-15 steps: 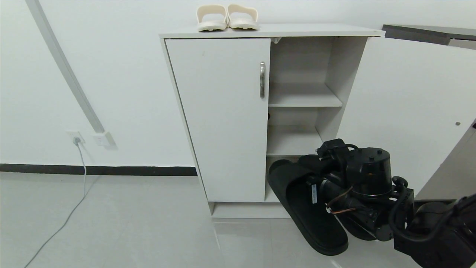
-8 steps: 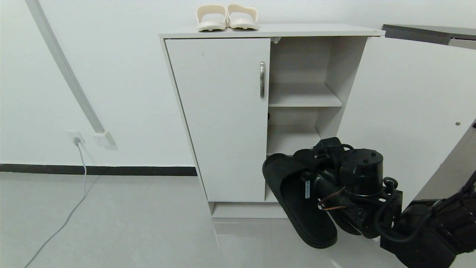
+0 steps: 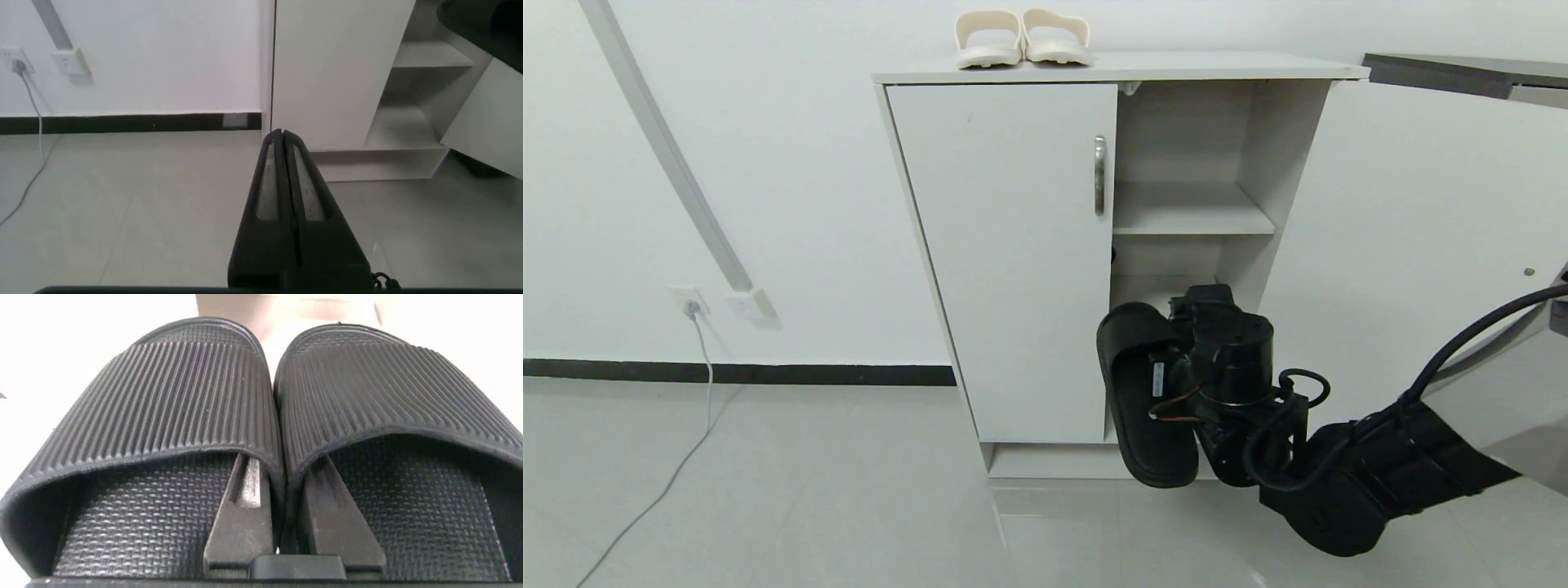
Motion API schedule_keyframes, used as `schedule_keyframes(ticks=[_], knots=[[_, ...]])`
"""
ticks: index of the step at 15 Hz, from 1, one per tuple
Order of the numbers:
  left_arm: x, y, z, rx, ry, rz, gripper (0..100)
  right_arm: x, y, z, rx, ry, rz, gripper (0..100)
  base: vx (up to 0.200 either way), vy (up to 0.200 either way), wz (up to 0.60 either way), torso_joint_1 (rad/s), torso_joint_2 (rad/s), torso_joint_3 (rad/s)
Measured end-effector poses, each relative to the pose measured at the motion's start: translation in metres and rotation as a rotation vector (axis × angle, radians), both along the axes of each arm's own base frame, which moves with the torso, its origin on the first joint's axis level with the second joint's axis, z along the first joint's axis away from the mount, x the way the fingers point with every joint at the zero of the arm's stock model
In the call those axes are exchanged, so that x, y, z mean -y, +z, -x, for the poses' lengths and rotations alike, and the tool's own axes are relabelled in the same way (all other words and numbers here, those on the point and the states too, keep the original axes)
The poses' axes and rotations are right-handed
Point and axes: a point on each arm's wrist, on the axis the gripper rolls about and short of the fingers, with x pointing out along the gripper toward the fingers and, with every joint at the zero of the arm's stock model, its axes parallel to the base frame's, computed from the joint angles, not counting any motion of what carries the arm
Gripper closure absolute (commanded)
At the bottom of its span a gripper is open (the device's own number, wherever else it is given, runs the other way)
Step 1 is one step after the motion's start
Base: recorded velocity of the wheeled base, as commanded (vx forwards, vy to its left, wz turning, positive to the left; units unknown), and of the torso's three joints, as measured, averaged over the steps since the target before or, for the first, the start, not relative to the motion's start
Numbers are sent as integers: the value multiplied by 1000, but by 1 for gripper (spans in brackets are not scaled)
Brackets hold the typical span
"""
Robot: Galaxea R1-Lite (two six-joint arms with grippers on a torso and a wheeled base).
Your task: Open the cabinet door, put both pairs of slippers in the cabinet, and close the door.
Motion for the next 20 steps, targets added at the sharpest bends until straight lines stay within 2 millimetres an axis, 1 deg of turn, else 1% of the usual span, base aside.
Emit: schedule_keyframes(ticks=[5,10,12,16,20], knots=[[0,0,0,0,0,0,100,-3,-12,-3,-23,-6,-1,100,0,-200,0,1,7,3],[0,0,0,1,0,0,100,3,-22,-11,-41,-28,4,100,0,0,0,0,0,0],[0,0,0,0,0,-1,100,-2,-25,-8,-48,-4,8,100,0,0,0,0,0,0],[0,0,0,0,-1,-1,100,-7,-31,-10,-54,9,13,100,0,0,0,0,0,0],[0,0,0,0,0,-1,100,-7,-35,-11,-58,7,16,100,0,0,0,0,0,0]])
